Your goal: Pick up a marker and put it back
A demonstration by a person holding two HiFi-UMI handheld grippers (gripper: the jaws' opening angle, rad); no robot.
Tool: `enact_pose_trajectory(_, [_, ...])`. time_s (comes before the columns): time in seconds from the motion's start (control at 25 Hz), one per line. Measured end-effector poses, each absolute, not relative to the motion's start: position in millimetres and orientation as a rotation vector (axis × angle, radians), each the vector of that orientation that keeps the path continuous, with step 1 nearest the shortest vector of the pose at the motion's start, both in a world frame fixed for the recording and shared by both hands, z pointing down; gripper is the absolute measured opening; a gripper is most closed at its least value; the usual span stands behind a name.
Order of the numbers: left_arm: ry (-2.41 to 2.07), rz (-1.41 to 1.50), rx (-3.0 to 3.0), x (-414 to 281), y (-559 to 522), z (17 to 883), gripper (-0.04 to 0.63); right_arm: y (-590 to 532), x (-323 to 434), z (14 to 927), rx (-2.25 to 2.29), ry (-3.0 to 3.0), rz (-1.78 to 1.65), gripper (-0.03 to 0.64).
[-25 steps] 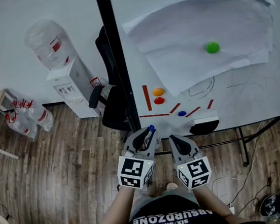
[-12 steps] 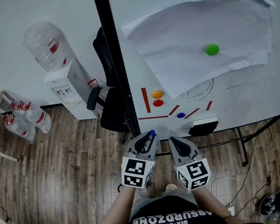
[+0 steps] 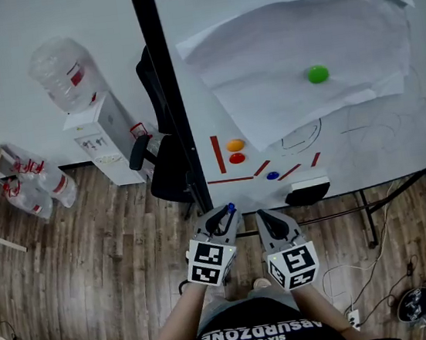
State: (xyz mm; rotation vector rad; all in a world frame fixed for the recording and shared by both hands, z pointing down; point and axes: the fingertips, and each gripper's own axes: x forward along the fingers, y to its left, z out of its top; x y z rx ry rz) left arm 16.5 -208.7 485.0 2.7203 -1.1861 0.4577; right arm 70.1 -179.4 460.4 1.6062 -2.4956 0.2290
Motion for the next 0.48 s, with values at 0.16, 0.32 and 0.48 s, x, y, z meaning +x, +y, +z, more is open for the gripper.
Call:
enact_pose_trajectory(0.16, [-1.161,0.488,2.722,19.4,-207.2,491.3,0.075,-178.6,71.0,461.2,1.613,-2.489,0.232,-0.002])
enact_pose_trajectory(0.32, [-1.151,0.518,2.726,22.0,-206.1,497.2,0.075,-177.6,72.5,462.2,1.618,-2.483,0.235,-0.002])
enact_pose_trajectory(0.48, [-1.141,0.563,2.735,25.1,-203.7,503.7,0.075,-175.8,71.2,464.0,1.613,-2.485,0.242,-0.002])
